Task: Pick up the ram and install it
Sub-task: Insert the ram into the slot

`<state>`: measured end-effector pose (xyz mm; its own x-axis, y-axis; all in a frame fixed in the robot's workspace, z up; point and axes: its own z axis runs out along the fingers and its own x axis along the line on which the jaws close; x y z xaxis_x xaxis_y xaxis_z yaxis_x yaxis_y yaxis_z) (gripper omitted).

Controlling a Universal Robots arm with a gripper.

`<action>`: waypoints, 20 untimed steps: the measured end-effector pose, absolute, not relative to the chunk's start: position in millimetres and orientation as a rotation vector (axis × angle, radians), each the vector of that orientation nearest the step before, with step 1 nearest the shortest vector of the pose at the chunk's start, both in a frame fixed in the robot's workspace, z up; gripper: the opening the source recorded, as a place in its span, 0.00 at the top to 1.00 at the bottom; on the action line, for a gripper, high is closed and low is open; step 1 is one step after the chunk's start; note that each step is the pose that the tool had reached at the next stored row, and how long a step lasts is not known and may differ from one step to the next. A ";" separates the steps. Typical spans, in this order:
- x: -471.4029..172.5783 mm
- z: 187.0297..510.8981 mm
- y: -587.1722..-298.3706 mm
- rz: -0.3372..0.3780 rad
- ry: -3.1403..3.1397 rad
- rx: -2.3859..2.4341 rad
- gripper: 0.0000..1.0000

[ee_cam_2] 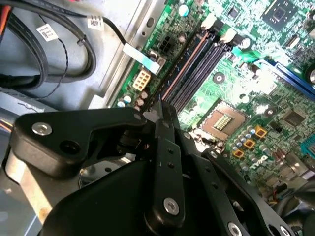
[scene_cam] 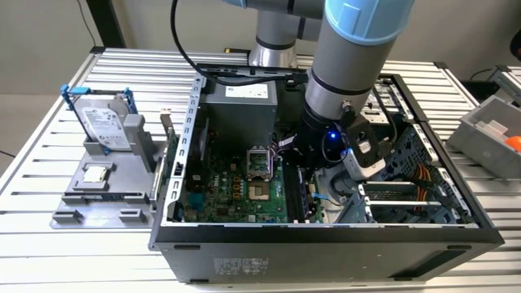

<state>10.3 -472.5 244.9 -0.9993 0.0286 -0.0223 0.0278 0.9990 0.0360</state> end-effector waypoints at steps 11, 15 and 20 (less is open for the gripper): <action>10.3 247.6 -472.6 0.056 3.118 0.044 1.00; 10.3 248.6 -472.6 0.056 3.118 0.044 1.00; 10.4 249.9 -472.5 0.055 3.118 0.044 1.00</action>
<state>10.4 -472.5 249.9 -0.9993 0.0285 -0.0226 0.0277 0.9990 0.0358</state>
